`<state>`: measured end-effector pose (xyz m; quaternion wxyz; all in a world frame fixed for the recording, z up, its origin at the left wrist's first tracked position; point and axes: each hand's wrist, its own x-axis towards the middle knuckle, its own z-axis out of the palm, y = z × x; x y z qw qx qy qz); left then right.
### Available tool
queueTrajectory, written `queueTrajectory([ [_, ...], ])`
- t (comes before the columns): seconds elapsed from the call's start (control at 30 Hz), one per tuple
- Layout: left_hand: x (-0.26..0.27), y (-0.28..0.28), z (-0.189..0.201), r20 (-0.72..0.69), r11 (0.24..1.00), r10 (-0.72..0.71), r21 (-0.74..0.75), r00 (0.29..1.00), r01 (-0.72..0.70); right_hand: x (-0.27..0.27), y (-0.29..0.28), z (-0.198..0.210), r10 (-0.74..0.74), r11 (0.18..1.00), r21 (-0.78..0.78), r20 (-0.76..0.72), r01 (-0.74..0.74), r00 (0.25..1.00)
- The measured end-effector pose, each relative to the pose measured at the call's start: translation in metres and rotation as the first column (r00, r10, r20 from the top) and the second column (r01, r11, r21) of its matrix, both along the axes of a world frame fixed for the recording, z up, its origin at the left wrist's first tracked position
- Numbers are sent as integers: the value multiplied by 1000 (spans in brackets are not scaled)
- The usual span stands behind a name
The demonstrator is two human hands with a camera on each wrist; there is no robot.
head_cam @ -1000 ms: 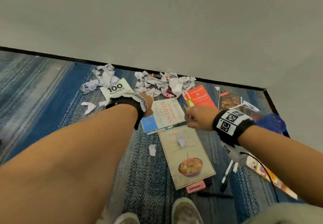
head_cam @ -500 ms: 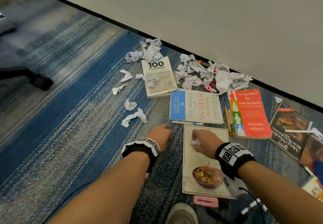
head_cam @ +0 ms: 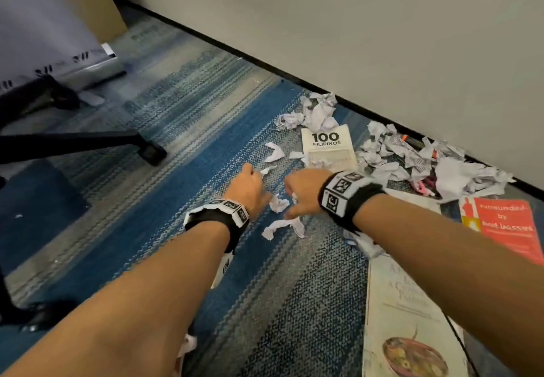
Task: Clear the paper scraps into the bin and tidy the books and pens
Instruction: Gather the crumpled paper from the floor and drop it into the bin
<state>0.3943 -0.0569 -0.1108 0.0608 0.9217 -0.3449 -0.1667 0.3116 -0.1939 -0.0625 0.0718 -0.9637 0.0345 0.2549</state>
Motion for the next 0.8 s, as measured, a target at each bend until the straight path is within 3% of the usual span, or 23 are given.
queueTrajectory([
  [0.1, 1, -13, -30, -56, 986, -156, -70, 986, 152, -6, 28, -51, -150, 988, -32, -38, 149, 988],
  [0.23, -2, -15, -64, -107, 963, -263, -83, 959, 255, -32, 56, -101, -445, 895, 20, 65, 445, 893],
  [0.33, 3, -16, -77, -128, 979, -196, -87, 972, 185, -36, 55, -111, -461, 888, 41, 65, 459, 885],
  [0.43, 18, -22, -68, -130, 980, -12, -197, 991, -14, -28, 44, -100, -441, 890, 175, 100, 421, 892],
  [0.5, 33, -24, -55, -107, 939, 94, -322, 990, -124, -19, 28, -85, -520, 850, 249, 257, 464, 815],
  [0.6, 58, -26, -41, -103, 879, 241, -398, 965, -262, 1, 1, -60, -687, 722, 370, 479, 584, 546],
  [0.63, 63, -30, -41, -100, 872, 269, -397, 958, -286, 8, -8, -55, -708, 693, 358, 502, 625, 497],
  [0.73, 72, -45, -51, -75, 889, 249, -378, 966, -258, 34, -31, -49, -722, 648, 242, 499, 723, 480],
  [0.8, 72, -57, -64, -6, 935, 166, -318, 986, -160, 51, -38, -53, -722, 634, 188, 490, 750, 488],
])
